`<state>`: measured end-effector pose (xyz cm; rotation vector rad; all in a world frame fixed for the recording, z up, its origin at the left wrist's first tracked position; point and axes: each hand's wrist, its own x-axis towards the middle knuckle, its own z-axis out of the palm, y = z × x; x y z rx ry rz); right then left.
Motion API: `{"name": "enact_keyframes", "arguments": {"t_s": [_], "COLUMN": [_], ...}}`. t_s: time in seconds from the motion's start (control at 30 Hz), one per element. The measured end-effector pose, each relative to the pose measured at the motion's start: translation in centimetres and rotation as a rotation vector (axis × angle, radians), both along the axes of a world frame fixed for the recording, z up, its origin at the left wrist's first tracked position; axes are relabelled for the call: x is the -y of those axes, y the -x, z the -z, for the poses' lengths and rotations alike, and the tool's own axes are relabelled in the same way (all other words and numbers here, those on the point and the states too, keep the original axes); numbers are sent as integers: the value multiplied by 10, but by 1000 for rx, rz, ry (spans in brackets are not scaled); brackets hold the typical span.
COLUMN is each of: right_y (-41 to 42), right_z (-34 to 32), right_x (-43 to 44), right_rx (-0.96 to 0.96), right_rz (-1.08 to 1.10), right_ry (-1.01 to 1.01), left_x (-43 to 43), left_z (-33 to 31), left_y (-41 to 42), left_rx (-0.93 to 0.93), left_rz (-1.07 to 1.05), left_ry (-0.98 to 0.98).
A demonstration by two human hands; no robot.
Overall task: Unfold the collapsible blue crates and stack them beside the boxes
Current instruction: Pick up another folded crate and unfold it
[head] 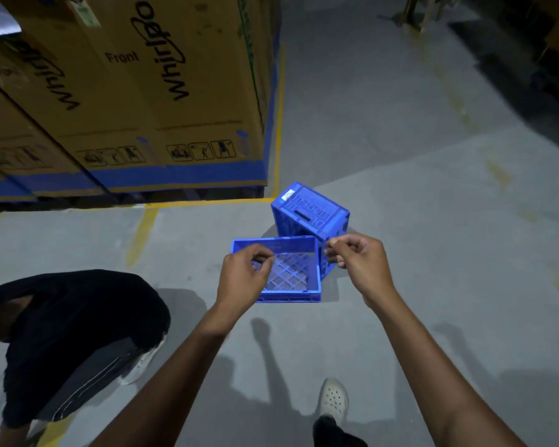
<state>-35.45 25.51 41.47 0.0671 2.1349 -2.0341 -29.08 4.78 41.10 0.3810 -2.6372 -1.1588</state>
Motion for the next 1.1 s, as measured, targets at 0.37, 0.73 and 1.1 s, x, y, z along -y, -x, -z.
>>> {"name": "enact_keyframes", "arguments": {"t_s": [0.37,0.73,1.1], "right_y": [53,108,141], "right_z": [137,422,666], "right_x": [52,138,173], "right_rx": [159,328,65], "right_rz": [-60,-455,-828], "right_ry": [-399,-891,-1362], "left_x": [67,121,141], "left_z": [117,408,657], "left_y": [75,154,171], "left_rx": [193,421,660], "left_rz": [99,411,665], "left_ry": [1,227,491]}}
